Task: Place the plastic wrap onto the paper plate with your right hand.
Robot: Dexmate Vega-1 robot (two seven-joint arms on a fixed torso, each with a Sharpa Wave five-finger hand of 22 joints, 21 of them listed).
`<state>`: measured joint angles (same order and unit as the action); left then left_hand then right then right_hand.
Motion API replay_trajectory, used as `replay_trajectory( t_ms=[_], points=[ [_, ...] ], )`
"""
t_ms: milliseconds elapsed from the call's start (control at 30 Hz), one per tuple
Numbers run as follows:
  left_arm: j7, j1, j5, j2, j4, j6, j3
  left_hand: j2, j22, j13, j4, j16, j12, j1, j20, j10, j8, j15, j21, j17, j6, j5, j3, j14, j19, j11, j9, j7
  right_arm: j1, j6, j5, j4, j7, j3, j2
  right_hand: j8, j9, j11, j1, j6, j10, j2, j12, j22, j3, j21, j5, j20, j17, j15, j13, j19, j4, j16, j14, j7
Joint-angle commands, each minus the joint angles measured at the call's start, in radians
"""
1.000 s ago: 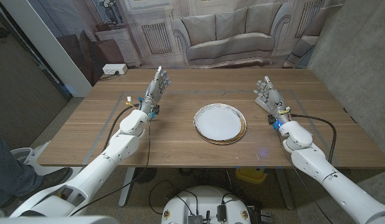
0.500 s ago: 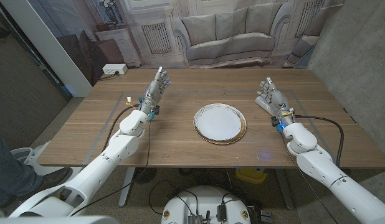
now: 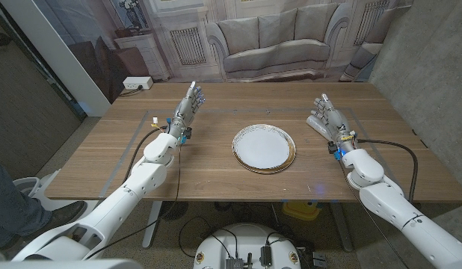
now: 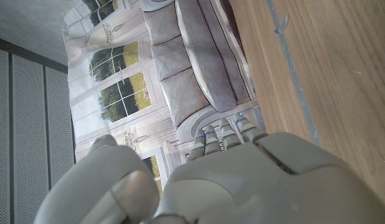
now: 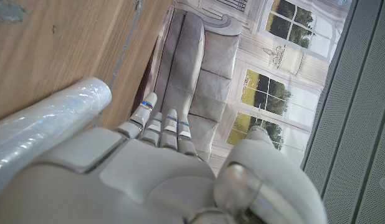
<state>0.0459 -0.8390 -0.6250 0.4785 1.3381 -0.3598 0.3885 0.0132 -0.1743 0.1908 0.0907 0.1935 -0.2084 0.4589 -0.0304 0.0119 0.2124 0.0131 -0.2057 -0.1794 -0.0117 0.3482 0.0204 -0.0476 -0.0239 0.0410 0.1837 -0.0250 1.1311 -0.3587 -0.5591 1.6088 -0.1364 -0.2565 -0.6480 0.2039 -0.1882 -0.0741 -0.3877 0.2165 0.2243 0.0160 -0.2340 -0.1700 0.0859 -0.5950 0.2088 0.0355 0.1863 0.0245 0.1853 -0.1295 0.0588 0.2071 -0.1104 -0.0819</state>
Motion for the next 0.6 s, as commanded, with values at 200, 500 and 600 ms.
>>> replay_trajectory(
  t_ms=[200,500,600],
  points=[
    [0.019,0.02,-0.003,-0.005,-0.024,-0.001,0.005,-0.004,-0.003,-0.001,-0.003,-0.002,-0.001,0.007,-0.002,0.005,-0.002,-0.002,0.001,-0.003,-0.007,0.008,0.001,0.007,0.003,0.003,0.005,0.0,0.04,-0.008,-0.001,0.039,-0.018,0.029,-0.009,0.007,-0.003,-0.002,-0.003,0.012,0.009,0.006,-0.003,-0.002,0.001,0.007,-0.004,0.036,0.002,0.0,0.004,-0.01,-0.003,0.004,-0.011,0.001],
    [0.025,0.03,-0.002,-0.01,-0.034,-0.001,0.01,-0.006,-0.004,-0.001,-0.004,-0.003,-0.001,0.011,-0.002,0.006,-0.002,-0.002,0.001,-0.003,-0.009,0.007,0.001,0.007,0.003,0.004,0.006,-0.001,0.066,-0.005,0.008,0.064,-0.032,0.05,-0.025,0.006,-0.003,0.0,-0.003,0.014,0.01,0.007,-0.003,-0.002,0.0,0.011,-0.004,0.035,0.002,0.0,0.004,-0.012,-0.004,0.003,-0.012,0.0],
    [0.024,0.032,-0.001,-0.012,-0.036,-0.002,0.011,-0.006,-0.004,-0.001,-0.005,-0.003,-0.001,0.012,-0.001,0.007,-0.002,-0.002,0.002,-0.003,-0.009,0.007,0.002,0.007,0.003,0.005,0.006,-0.002,0.081,-0.001,0.01,0.079,-0.043,0.063,-0.032,0.006,-0.003,-0.002,-0.003,0.015,0.011,0.007,-0.003,-0.002,0.0,0.013,-0.004,0.034,0.002,0.0,0.003,-0.013,-0.004,0.002,-0.013,0.0]
  ],
)
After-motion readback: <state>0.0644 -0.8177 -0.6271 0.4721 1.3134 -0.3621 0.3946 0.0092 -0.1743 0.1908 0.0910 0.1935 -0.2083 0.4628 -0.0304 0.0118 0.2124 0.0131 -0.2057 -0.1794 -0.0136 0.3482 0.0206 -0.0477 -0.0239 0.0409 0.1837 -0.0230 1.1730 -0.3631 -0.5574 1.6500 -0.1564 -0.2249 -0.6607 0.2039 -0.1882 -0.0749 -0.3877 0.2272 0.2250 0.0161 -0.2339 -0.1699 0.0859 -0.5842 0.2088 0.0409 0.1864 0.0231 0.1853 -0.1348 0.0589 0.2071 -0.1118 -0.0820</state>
